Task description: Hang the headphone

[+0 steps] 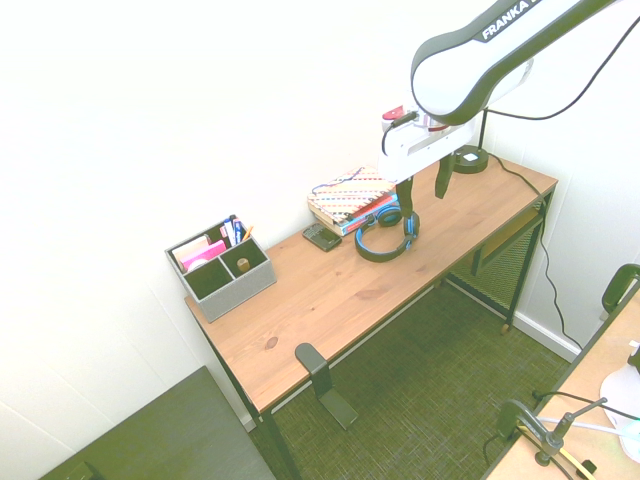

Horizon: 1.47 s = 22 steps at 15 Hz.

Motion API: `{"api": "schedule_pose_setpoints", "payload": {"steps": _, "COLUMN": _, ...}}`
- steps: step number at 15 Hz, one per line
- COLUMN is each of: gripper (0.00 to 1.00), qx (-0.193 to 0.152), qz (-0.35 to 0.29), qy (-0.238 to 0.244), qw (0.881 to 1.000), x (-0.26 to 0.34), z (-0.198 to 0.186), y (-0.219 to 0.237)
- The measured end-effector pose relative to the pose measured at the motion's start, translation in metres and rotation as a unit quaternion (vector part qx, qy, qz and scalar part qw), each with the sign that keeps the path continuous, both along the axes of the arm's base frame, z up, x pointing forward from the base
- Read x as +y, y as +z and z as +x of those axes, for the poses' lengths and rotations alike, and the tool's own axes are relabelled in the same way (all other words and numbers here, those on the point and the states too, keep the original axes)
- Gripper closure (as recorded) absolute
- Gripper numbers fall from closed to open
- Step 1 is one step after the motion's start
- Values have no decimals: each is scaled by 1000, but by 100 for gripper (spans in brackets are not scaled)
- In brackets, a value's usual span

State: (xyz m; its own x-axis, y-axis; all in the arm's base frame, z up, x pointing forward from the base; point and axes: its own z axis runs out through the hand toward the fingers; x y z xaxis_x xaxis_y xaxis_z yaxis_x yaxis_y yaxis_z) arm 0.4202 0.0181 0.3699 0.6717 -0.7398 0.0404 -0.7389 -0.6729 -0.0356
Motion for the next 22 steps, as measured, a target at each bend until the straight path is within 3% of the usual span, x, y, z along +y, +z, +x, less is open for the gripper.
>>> {"api": "schedule_pose_setpoints", "payload": {"steps": 3, "gripper": 0, "qx": -5, "qz": 0, "qy": -2, "qw": 1000, "x": 1, "z": 1, "y": 1}}
{"api": "schedule_pose_setpoints", "payload": {"steps": 5, "gripper": 0, "qx": -30, "qz": 0, "qy": -8, "qw": 1000, "x": 6, "z": 8, "y": 0}}
{"api": "schedule_pose_setpoints", "payload": {"steps": 9, "gripper": 0, "qx": -64, "qz": -2, "qy": -2, "qw": 998, "x": 19, "z": 34, "y": -46}}
{"api": "schedule_pose_setpoints", "payload": {"steps": 14, "gripper": 0, "qx": -43, "qz": -17, "qy": 24, "qw": 999, "x": 25, "z": 85, "y": -123}}
{"api": "schedule_pose_setpoints", "payload": {"steps": 15, "gripper": 100, "qx": -37, "qz": -19, "qy": 24, "qw": 999, "x": 24, "z": 94, "y": -135}}
{"api": "schedule_pose_setpoints", "payload": {"steps": 22, "gripper": 100, "qx": -18, "qz": -18, "qy": 14, "qw": 1000, "x": 24, "z": 138, "y": -186}}
